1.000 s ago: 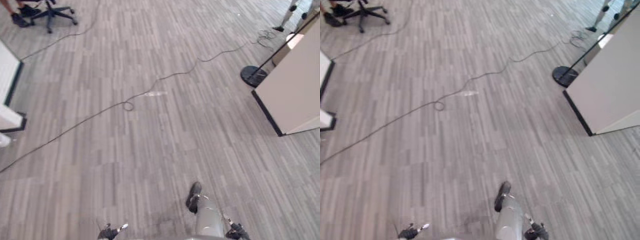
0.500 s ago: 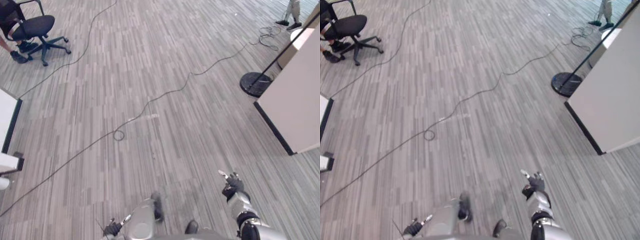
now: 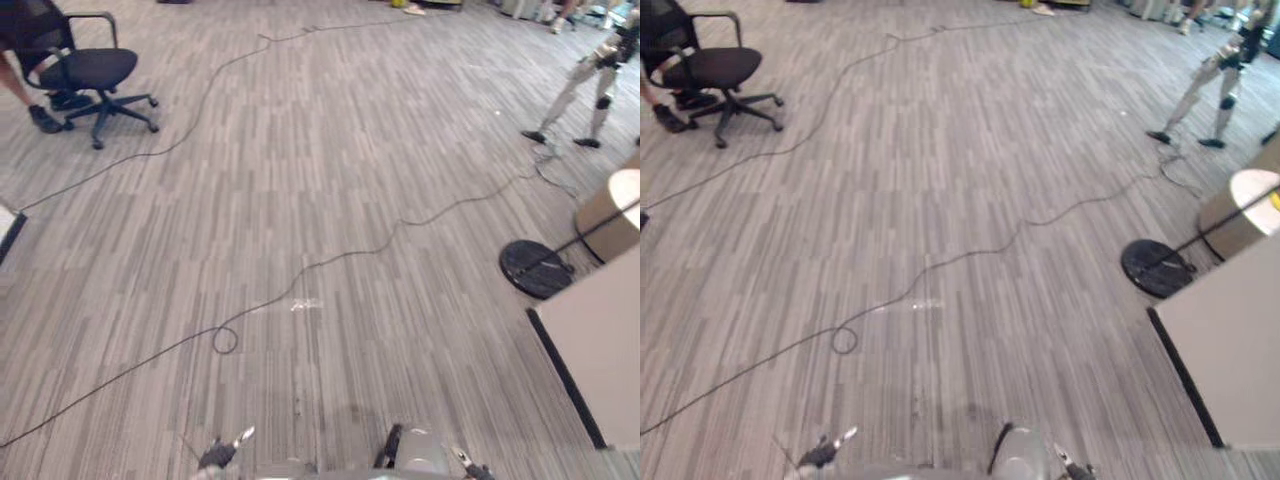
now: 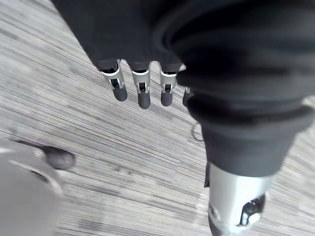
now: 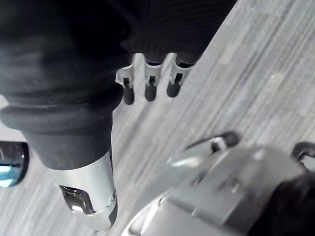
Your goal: Organize washtable
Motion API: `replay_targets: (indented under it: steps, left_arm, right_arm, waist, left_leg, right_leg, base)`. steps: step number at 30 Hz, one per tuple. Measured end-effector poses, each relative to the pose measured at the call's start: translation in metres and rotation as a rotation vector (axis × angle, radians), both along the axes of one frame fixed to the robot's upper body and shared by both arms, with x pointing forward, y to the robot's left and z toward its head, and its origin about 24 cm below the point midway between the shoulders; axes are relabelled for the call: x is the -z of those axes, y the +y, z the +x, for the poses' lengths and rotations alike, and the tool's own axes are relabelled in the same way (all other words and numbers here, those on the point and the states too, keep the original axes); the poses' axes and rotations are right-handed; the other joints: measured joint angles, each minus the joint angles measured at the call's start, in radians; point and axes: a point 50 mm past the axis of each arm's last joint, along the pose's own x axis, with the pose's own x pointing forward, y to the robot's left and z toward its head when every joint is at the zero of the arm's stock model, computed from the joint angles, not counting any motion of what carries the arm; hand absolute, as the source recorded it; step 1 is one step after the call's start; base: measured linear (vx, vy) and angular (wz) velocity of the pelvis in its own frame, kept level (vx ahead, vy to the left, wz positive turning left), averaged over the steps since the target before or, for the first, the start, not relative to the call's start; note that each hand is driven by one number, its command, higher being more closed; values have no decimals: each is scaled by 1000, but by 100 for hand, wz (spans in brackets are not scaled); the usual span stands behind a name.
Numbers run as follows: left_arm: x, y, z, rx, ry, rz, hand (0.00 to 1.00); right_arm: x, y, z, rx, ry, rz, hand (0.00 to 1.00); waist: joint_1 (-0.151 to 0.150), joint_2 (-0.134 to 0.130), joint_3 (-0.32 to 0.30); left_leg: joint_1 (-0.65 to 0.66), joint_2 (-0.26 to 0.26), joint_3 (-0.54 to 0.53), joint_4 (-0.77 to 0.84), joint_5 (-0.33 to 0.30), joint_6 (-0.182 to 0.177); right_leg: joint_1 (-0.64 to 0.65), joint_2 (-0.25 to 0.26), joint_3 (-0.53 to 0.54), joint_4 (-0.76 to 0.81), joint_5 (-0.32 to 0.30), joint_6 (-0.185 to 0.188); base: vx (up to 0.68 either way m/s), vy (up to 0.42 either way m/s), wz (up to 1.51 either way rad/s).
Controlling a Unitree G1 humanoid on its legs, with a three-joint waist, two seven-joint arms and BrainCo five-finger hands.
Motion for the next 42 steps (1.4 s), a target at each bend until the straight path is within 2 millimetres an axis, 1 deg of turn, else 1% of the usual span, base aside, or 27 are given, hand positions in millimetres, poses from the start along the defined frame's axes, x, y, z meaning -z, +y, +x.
replay_targets:
  steps: [1, 2, 4, 5, 6, 7, 8, 9, 10, 12, 14, 16, 17, 18, 19, 22, 24, 26, 28, 31, 32, 33, 34, 35, 36, 37, 42]
  left_arm:
    - [-3, 2, 7, -4, -29, 11, 0]
    - [-4, 2, 8, -7, -35, 14, 0]
    - [0, 5, -16, -97, 3, 21, 0]
    - [1, 10, -27, -119, 20, 31, 0]
    - [4, 8, -39, -156, 49, 22, 0]
    - [6, 1, -42, -176, 58, -2, 0]
    - [9, -12, -49, -203, 76, -40, 0]
    - [11, -20, -55, -232, 86, -70, 0]
    - [12, -20, -56, -229, 91, -69, 0]
    - [11, -14, -57, -181, 104, -51, 0]
    - [11, -13, -55, -163, 100, -49, 0]
    - [10, -12, -51, -148, 91, -44, 0]
    - [11, -15, -52, -139, 99, -51, 0]
    - [12, -17, -52, -124, 106, -55, 0]
    - [11, -8, -52, -115, 109, -34, 0]
    - [6, 15, -41, -71, 102, 27, 0]
    - [6, 16, -42, -66, 106, 29, 0]
    - [9, 5, -46, -61, 123, 2, 0]
    - [13, -6, -51, -25, 153, -24, 0]
    - [13, -5, -56, 4, 169, -12, 0]
    - [12, -1, -58, 19, 175, -1, 0]
    - [12, 2, -59, 20, 179, 9, 0]
    - [11, 5, -59, 22, 179, 17, 0]
    - [11, 6, -58, 26, 177, 18, 0]
    - [10, 7, -56, 37, 173, 24, 0]
    - [8, 18, -55, 60, 175, 49, 0]
    - [13, -4, -57, 37, 174, -6, 0]
  right_arm:
    - [1, 4, -3, 19, 3, 12, 0]
    - [1, 5, -5, 36, 6, 17, 0]
    - [2, 7, -13, 52, 18, 29, 0]
    - [3, 11, -16, 49, 27, 38, 0]
    - [3, 10, -16, 42, 25, 40, 0]
    - [1, 2, -14, 31, 23, 18, 0]
    - [-2, -7, -6, -8, 7, -11, 0]
    - [-6, -15, 11, -51, -36, -44, 0]
    - [-8, -16, 19, -67, -54, -53, 0]
    - [-14, -7, 60, -139, -144, -51, 0]
    - [-19, -4, 76, -152, -195, -56, 0]
    - [-25, -5, 92, -162, -248, -72, 0]
    - [-26, -7, 93, -163, -252, -81, 0]
    - [-26, -13, 89, -163, -238, -96, 0]
    - [-19, -7, 72, -149, -194, -69, 0]
    - [-11, 9, 59, -153, -155, -24, 0]
    - [-11, 10, 60, -163, -156, -22, 0]
    - [-11, 7, 59, -158, -152, -30, 0]
    - [-10, 2, 51, -126, -135, -33, 0]
    - [-7, 8, 38, -111, -108, -15, 0]
    - [-5, 9, 30, -114, -83, -9, 0]
    - [-3, 12, 25, -115, -67, 6, 0]
    - [-2, 15, 24, -129, -57, 15, 0]
    - [-2, 16, 24, -132, -56, 17, 0]
    - [-2, 17, 24, -141, -55, 17, 0]
    - [-1, 21, 25, -151, -56, 24, 0]
    - [-3, 10, 25, -178, -48, -12, 0]
  waist:
    - [1, -2, -2]
    - [0, -2, -2]
    - [-5, 0, -33]
    - [-3, -21, -54]
    - [-1, -12, -68]
    - [1, 11, -74]
    - [7, 44, -77]
    - [19, 57, -64]
    - [24, 63, -61]
    - [33, 23, -39]
    - [40, 18, -40]
    - [59, 15, -42]
    - [53, 33, -47]
    - [57, 40, -51]
    - [48, -3, -64]
    - [42, -83, -68]
    - [57, -76, -68]
    - [57, -43, -71]
    - [58, -5, -73]
    - [49, -29, -73]
    - [37, -17, -73]
    - [25, -24, -76]
    - [21, -27, -73]
    - [12, -26, -72]
    - [9, -39, -72]
    - [10, -86, -71]
    - [14, -20, -90]
  left_leg:
    - [33, 18, -2, -8, -36, -20]
    - [54, 28, -3, -12, -55, -26]
    - [148, 95, -9, 4, -118, -104]
    - [143, 100, -14, 56, -130, -124]
    - [92, 154, -15, 252, -149, -160]
    - [37, 204, -18, 395, -134, -166]
    - [-107, 282, -28, 679, 8, -142]
    - [-226, 354, -21, 894, 100, -118]
    - [-264, 386, 2, 958, 82, -110]
    - [-336, 420, 128, 940, 31, -123]
    - [-350, 420, 175, 769, 34, -128]
    - [-360, 389, 179, 474, 52, -151]
    - [-381, 356, 123, 286, 105, -182]
    - [-387, 312, 50, 196, 228, -163]
    - [-362, 256, 35, 154, 235, -161]
    - [-385, 194, 15, 169, 232, -153]
    - [-366, 193, 22, 205, 204, -149]
    - [-333, 200, 26, 226, 156, -136]
    - [-251, 187, 50, 159, 109, -106]
    - [-182, 126, 100, 95, 100, -81]
    - [-149, 111, 107, 73, 102, -62]
    - [-143, 113, 106, 67, 102, -58]
    - [-134, 136, 108, 58, 105, -62]
    - [-131, 157, 109, 54, 111, -71]
    - [-123, 160, 110, 50, 116, -80]
    - [-109, 113, 113, 33, 122, -90]
    - [-101, 132, 96, -22, 128, -104]
  right_leg:
    - [-10, 6, 1, -180, 71, 3]
    - [-18, 7, 1, -226, 90, -5]
    - [-27, 37, 2, -188, 101, -41]
    - [-27, 43, 14, -171, 118, -60]
    - [-17, 66, 25, -111, 227, -79]
    - [-4, 90, 8, -79, 191, -86]
    - [35, 133, -16, -88, 144, -99]
    - [92, 176, -19, -134, 126, -109]
    - [128, 195, -15, -164, 125, -112]
    - [309, 194, 15, -274, 123, -114]
    - [366, 191, 32, -314, 122, -113]
    - [402, 190, 34, -357, 94, -73]
    - [417, 197, 33, -378, 85, -56]
    - [424, 193, 39, -376, 73, -32]
    - [450, 157, 31, -385, 68, -7]
    - [465, 100, -2, -396, 68, 28]
    - [474, 93, 15, -375, 87, 41]
    - [468, 86, 46, -307, 86, 41]
    - [365, 41, 117, -80, 71, 34]
    - [236, -57, 164, 176, 82, 10]
    - [223, -76, 160, 217, 63, -26]
    - [222, -58, 141, 201, 2, -22]
    - [221, 5, 106, 142, -71, -11]
    - [221, 63, 79, 64, -82, -17]
    - [224, 108, 61, -30, -56, -22]
    - [223, 126, 38, -131, 29, -74]
    - [303, 180, 33, -319, 91, -71]
  base:
    - [509, -235, 74]
    - [535, -291, 57]
    - [694, -402, 46]
    - [839, -533, 43]
    - [708, -483, 25]
    - [666, -478, 22]
    - [619, -411, -6]
    - [605, -377, -15]
    - [567, -336, -36]
    - [556, -320, -32]
    - [447, -177, -40]
    - [323, -27, -60]
    - [295, 120, -29]
    - [477, 189, 5]
    - [417, 174, 34]
    - [345, 90, 51]
    - [200, 81, -10]
    - [148, 134, -33]
    - [84, 173, -52]
    - [26, 136, -43]
    - [93, 68, -12]
    - [125, 35, -13]
    - [98, -19, -5]
    - [77, -34, -4]
    - [87, -57, -1]
    - [106, -74, -6]
    - [61, -37, -2]
